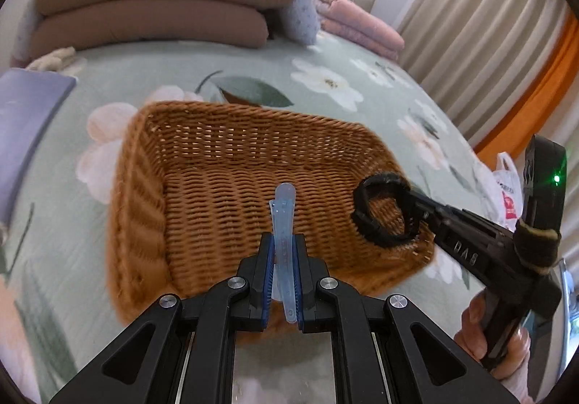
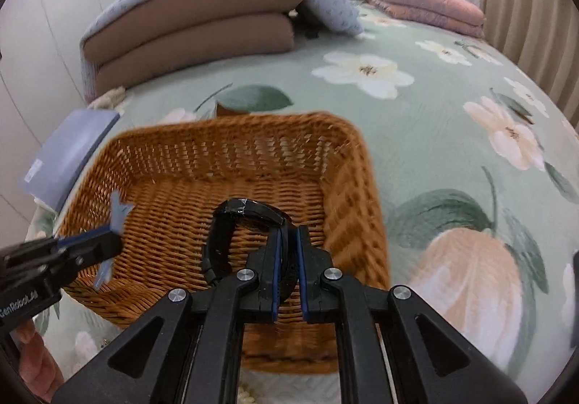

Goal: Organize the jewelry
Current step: 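Carry the watch and clip into the wicker basket and open both tools, then withdraw both tools from the basket back over the jewelry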

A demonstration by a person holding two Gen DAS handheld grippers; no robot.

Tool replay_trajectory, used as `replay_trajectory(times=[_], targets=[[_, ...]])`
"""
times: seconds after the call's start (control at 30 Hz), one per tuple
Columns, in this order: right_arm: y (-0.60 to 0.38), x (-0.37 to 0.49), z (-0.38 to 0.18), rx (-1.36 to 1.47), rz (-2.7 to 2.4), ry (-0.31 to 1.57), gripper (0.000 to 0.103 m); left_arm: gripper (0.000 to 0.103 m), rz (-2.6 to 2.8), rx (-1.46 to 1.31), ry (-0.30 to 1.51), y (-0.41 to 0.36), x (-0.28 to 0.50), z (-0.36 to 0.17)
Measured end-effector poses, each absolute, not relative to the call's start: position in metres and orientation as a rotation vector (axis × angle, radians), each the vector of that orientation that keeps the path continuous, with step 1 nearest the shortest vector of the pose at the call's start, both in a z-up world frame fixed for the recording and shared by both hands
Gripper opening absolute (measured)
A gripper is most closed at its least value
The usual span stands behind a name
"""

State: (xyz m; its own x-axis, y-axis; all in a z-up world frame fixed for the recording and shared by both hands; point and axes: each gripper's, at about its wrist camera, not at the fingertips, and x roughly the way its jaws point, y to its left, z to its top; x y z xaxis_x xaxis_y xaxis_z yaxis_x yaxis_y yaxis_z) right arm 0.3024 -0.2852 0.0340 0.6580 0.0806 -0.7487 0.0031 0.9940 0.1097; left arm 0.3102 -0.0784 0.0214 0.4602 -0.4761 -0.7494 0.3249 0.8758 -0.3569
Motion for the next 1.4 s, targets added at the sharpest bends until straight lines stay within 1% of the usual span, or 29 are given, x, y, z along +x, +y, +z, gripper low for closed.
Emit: replay_trajectory(times=[0.1,0.27,0.37,0.4,0.43,0.5,0.53,0.63,0.67,0.83,0.9,0.97,1.07,1.1,1.13,1.2,1.4], targets=[[-0.283,0.304,0.029,0.091,0.038,0.855,0.010,0.010,-0.507,-0.171,0.980,-0.086,0.319,0.014],[-0.281,0.300,0.039,0.060,0.046,0.827,0.010,0.010,-0.488,-0.146,0.985,-0.099,0.326,0.008],[-0.279,0.290,0.048,0.043,0.064,0.809,0.015,0.010,-0.461,-0.149,0.967,-0.098,0.328,0.007],[-0.280,0.285,0.053,0.033,0.062,0.795,0.019,0.011,-0.457,-0.146,0.964,-0.099,0.329,0.006],[-0.280,0.280,0.056,0.024,0.059,0.781,0.025,0.013,-0.461,-0.144,0.963,-0.098,0.328,0.006],[-0.281,0.265,0.065,0.018,0.068,0.749,0.030,0.015,-0.475,-0.140,0.966,-0.098,0.324,0.007],[-0.282,0.259,0.069,0.020,0.076,0.738,0.030,0.018,-0.480,-0.138,0.964,-0.097,0.321,0.008],[-0.285,0.231,0.081,0.023,0.101,0.706,0.030,0.034,-0.481,-0.136,0.943,-0.090,0.308,0.017],[-0.286,0.221,0.084,0.022,0.109,0.695,0.030,0.036,-0.476,-0.134,0.930,-0.086,0.301,0.022],[-0.288,0.164,0.102,0.004,0.138,0.628,0.030,0.036,-0.473,-0.133,0.852,-0.058,0.257,0.052],[-0.287,0.144,0.109,0.002,0.155,0.604,0.030,0.038,-0.480,-0.139,0.816,-0.045,0.235,0.065],[-0.286,0.128,0.113,0.027,0.185,0.600,0.030,0.045,-0.480,-0.141,0.784,-0.029,0.210,0.076],[-0.290,0.110,0.115,0.098,0.254,0.617,0.031,0.046,-0.488,-0.140,0.760,-0.012,0.172,0.086],[-0.291,0.105,0.114,0.111,0.266,0.625,0.036,0.046,-0.489,-0.140,0.755,-0.006,0.160,0.087],[-0.292,0.102,0.113,0.120,0.273,0.632,0.045,0.046,-0.486,-0.140,0.752,-0.001,0.147,0.088],[-0.292,0.099,0.108,0.126,0.276,0.649,0.052,0.047,-0.478,-0.144,0.749,0.011,0.124,0.087],[-0.284,0.100,0.077,0.116,0.277,0.738,0.052,0.050,-0.457,-0.166,0.789,0.033,0.088,0.064]])
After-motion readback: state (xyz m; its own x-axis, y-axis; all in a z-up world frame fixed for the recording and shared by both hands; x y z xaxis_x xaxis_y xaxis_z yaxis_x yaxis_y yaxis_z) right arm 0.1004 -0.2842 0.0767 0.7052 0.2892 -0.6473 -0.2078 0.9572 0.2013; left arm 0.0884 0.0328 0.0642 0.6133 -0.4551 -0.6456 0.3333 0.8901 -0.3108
